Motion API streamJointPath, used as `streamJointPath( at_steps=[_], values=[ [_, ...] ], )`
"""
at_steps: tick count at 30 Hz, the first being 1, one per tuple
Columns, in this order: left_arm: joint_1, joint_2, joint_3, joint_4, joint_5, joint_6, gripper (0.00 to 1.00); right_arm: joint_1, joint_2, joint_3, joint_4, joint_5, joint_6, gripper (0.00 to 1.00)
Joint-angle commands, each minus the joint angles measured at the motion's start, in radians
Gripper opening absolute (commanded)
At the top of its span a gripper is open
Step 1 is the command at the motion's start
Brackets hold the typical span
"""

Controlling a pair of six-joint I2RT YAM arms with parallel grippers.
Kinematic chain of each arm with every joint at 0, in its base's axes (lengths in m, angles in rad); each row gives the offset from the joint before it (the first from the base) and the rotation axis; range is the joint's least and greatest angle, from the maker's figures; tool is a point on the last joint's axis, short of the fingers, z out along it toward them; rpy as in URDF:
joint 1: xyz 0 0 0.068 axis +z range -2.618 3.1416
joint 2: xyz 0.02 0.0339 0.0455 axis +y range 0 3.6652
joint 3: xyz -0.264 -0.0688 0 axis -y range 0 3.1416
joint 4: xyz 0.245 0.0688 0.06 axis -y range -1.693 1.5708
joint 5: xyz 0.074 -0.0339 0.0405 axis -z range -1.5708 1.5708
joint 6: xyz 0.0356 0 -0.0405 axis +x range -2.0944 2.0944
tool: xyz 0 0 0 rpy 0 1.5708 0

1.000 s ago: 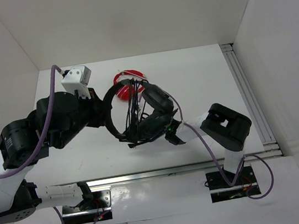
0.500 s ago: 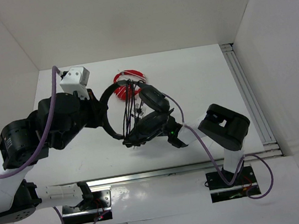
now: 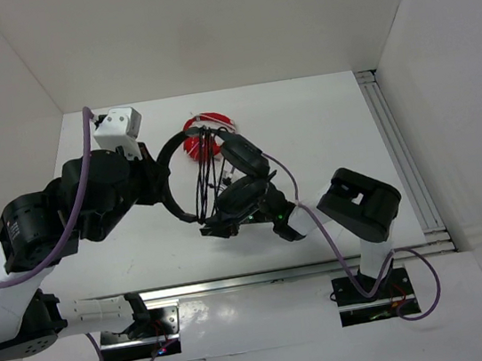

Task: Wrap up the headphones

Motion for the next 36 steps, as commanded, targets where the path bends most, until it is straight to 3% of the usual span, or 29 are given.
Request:
streamJointPath(
  at_steps=[1, 7, 11, 14, 16, 19, 23, 26, 29, 36],
  values=[
    [-0.003, -0.027, 0.024, 0.068, -0.037, -0.024, 0.00, 0.007, 0.011, -0.010, 0.101, 0.011, 0.008, 0.27],
    [-0.003, -0.036, 0.024, 0.068, -0.057, -0.033, 0.00, 0.007, 0.011, -0.019, 0.092, 0.041, 0.008, 0.00],
    [-0.003, -0.036, 0.015, -0.005, -0.143, -0.137, 0.00, 0.042, -0.037, -0.030, -0.022, 0.184, -0.006, 0.00],
    [0.054, -0.001, 0.006, -0.075, -0.256, -0.264, 0.00, 0.122, -0.115, -0.005, -0.223, 0.389, -0.015, 0.00],
    [0.139, 0.025, 0.015, -0.106, -0.273, -0.292, 0.00, 0.182, -0.190, 0.007, -0.417, 0.607, -0.006, 0.00],
    [0.461, 0.086, 0.024, -0.041, -0.172, -0.207, 0.00, 0.326, -0.290, 0.016, -0.606, 0.780, 0.003, 0.00],
    [0.681, 0.192, 0.006, 0.008, -0.062, -0.151, 0.00, 0.537, -0.431, 0.030, -0.819, 1.032, 0.022, 0.00],
    [0.752, 0.240, -0.092, 0.048, -0.028, -0.157, 0.00, 0.714, -0.502, 0.076, -0.929, 1.138, 0.031, 0.00],
    [0.740, 0.260, -0.212, 0.048, -0.063, -0.225, 0.00, 0.837, -0.503, 0.149, -1.038, 1.180, -0.001, 0.00],
    [0.588, 0.292, -0.390, -0.010, -0.172, -0.252, 0.00, 0.972, -0.419, 0.575, -1.406, 1.360, -0.159, 0.00]
  ],
)
